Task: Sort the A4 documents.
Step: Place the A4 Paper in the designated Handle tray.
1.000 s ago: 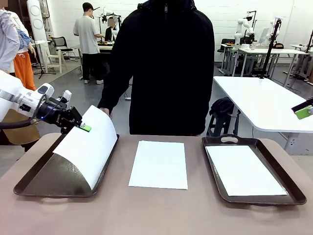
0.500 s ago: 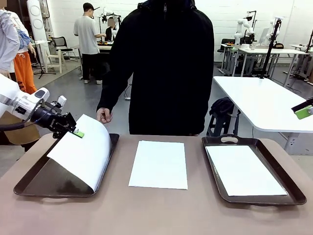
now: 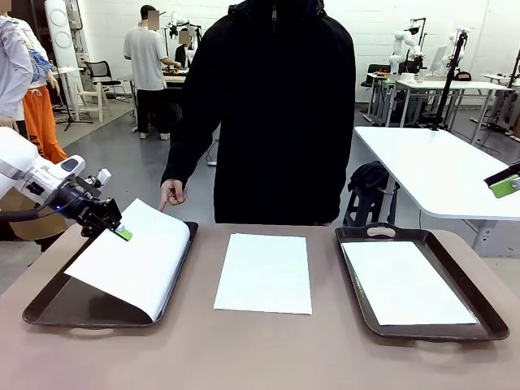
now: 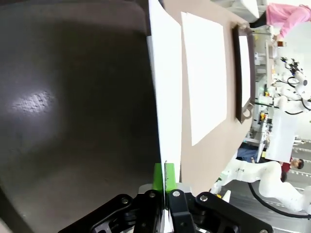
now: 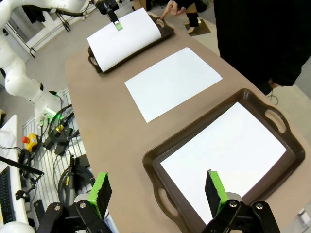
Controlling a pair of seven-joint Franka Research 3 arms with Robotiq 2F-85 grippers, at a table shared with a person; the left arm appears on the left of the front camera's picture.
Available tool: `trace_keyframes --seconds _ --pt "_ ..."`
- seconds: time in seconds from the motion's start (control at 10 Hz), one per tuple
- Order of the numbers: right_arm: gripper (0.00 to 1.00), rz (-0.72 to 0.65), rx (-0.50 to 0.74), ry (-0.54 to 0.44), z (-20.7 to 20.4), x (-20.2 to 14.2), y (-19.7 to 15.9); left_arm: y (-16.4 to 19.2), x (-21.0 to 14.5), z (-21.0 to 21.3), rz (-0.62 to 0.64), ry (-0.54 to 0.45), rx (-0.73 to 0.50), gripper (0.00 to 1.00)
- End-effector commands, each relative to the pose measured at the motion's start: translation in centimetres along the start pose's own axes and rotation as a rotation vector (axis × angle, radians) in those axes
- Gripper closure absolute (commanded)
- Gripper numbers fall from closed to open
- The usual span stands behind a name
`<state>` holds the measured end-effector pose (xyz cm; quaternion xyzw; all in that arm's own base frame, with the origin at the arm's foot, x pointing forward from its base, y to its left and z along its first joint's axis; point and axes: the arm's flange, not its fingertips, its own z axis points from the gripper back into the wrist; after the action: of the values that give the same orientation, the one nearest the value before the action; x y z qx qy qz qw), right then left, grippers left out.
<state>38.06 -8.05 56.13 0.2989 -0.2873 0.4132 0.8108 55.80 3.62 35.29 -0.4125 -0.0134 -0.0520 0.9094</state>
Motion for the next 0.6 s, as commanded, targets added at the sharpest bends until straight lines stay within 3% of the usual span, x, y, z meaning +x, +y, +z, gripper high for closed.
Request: trace_keyframes --seconds 0.0,0.5 --pt "0.0 0.001 -0.001 -0.001 -0.1 0.0 0.0 0.2 0.5 0.9 0.036 -0.003 0.094 0.99" --pt "0.0 0.001 -0.001 -0.001 -0.1 0.0 0.0 1.8 0.5 0.2 0.09 -0.022 0.179 0.99"
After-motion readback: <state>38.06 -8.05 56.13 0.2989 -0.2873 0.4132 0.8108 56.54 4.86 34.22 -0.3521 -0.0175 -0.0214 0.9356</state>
